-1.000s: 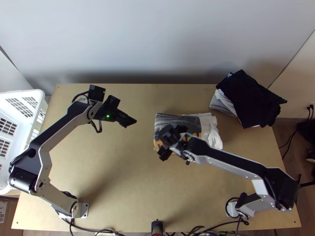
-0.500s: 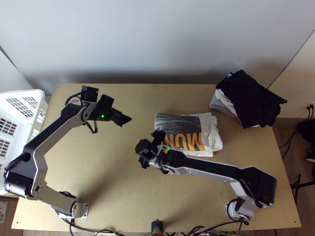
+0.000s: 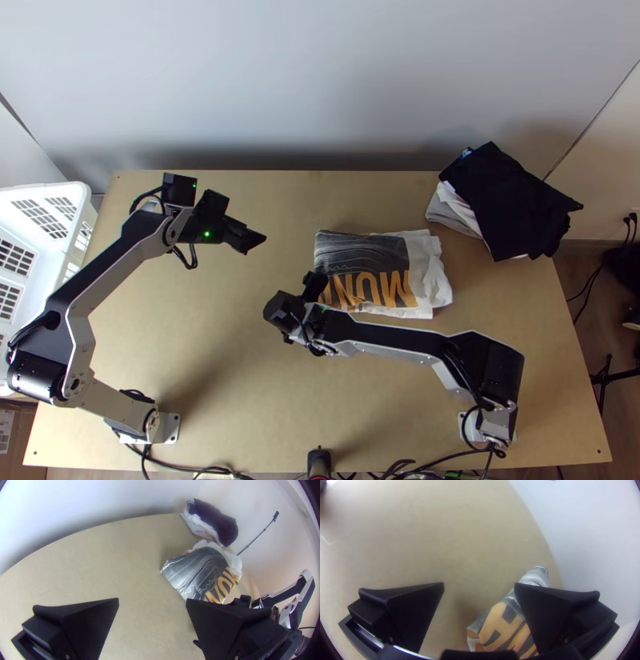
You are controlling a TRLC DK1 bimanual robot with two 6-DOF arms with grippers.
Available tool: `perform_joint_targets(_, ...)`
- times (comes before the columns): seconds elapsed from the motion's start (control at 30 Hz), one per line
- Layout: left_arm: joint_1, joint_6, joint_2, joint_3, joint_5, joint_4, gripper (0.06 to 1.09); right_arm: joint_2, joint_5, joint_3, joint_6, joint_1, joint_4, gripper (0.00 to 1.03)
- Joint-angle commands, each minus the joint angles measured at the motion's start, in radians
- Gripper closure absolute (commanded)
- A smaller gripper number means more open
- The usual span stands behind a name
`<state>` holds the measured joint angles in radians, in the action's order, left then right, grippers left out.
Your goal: Fold the t-shirt
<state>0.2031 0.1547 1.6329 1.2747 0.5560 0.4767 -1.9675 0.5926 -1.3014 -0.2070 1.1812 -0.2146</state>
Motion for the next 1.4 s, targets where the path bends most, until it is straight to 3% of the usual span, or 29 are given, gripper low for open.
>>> perform_joint_targets(0.0,-0.002,0.003,-0.007,0.0,-0.001,-0.001,0.1,-0.025,0.064,0.007,-0.003,-0.028,0.024,0.05)
perform_joint_targets(0.37,-0.01,0.006,-0.016,0.003,-0.001,-0.001,0.1,-0.014,0.177,0.08,0.011,-0.06,0.024,0.05)
perform_joint_targets(0.87,-0.016,0.005,-0.027,0.018,-0.001,0.0,0.1,-0.054,0.213,0.09,-0.014,-0.166,0.075,0.06)
perform_joint_targets(0.97,-0.018,0.005,-0.027,0.018,0.001,0.002,0.1,-0.051,0.214,0.09,-0.014,-0.167,0.081,0.26)
perform_joint_targets(1.03,-0.018,0.005,-0.028,0.018,0.001,0.002,0.1,-0.05,0.216,0.09,-0.019,-0.164,0.084,0.55)
perform_joint_targets(1.13,-0.016,0.002,-0.031,0.018,0.001,0.002,0.1,-0.047,0.266,0.108,-0.094,-0.153,0.162,1.01)
perform_joint_targets(1.37,-0.014,-0.001,-0.036,0.02,0.001,0.002,0.1,0.09,0.265,0.146,-0.071,-0.166,0.299,1.0)
